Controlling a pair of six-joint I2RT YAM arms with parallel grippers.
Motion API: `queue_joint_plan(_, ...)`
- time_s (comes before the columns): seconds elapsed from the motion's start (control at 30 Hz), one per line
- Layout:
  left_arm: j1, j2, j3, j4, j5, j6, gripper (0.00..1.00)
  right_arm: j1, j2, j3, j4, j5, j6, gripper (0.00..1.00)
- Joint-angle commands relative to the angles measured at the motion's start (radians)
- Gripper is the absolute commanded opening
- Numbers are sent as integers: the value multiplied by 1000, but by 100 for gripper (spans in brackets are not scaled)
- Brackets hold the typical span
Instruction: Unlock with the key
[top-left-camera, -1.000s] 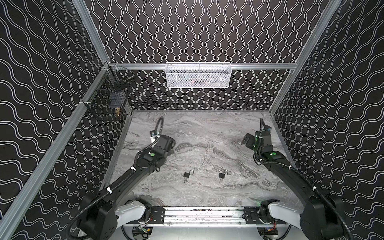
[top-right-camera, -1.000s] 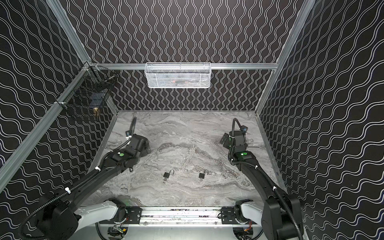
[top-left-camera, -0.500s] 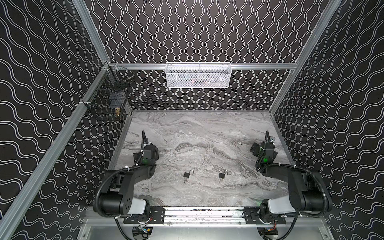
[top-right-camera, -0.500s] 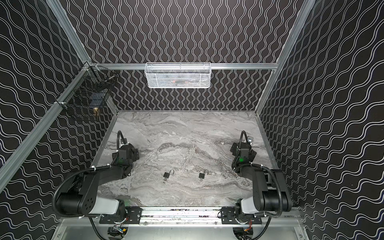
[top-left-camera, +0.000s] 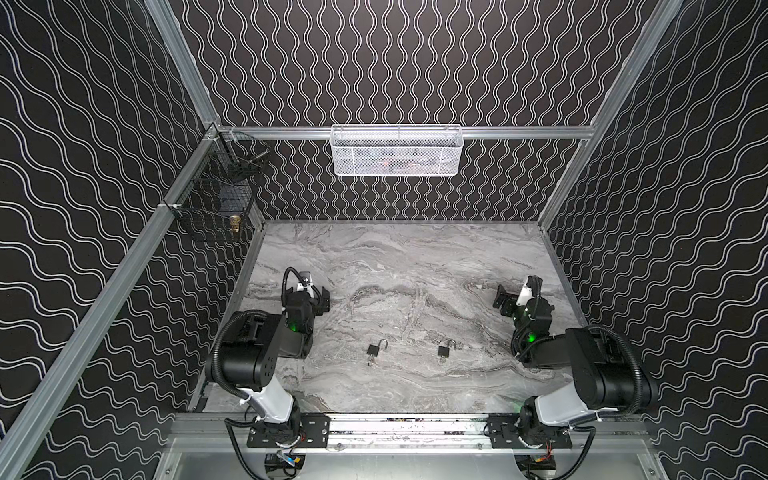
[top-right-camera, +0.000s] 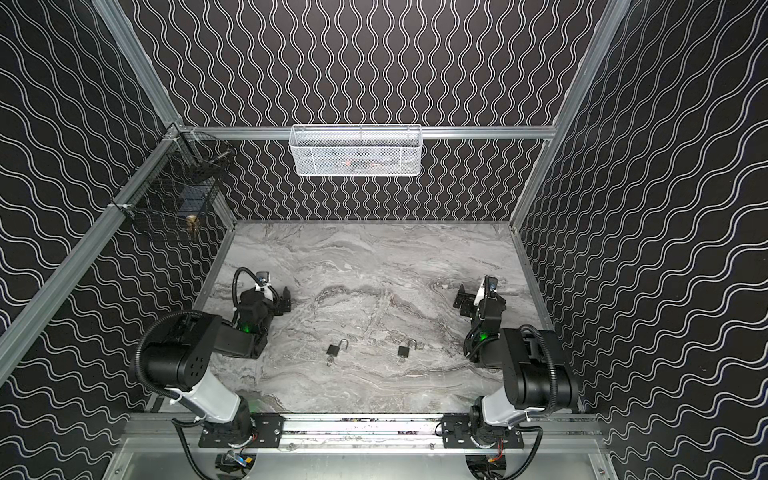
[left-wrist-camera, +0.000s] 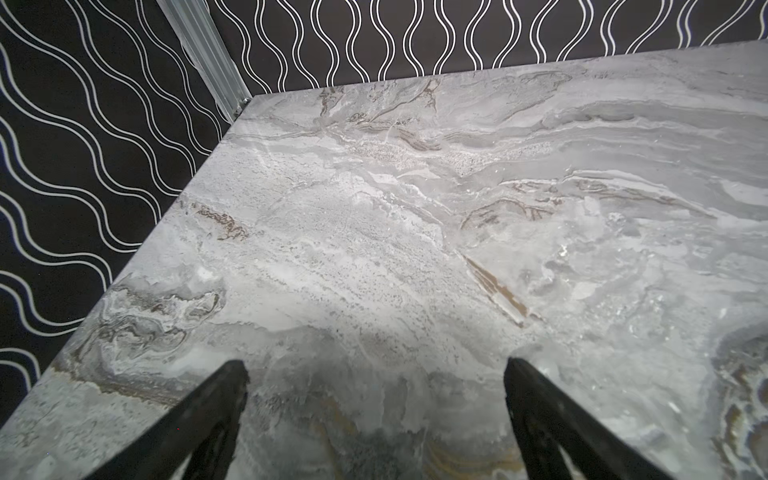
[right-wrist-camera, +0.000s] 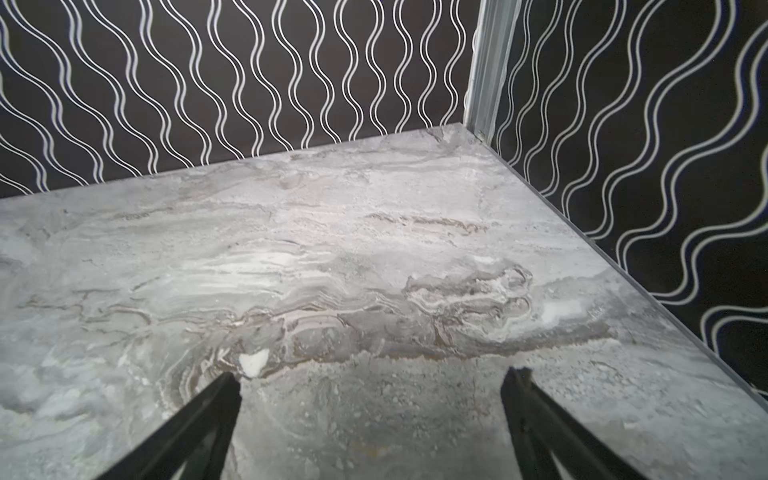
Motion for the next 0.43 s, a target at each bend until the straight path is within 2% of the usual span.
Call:
queue_joint_plan(0.0,2,0,-2,44,-7,11,99,2,9,-4,104,-16,-28,99)
queue_joint_plan(0.4,1,2,-2,51,-8,13,99,0,5,4,78,-26,-20,99)
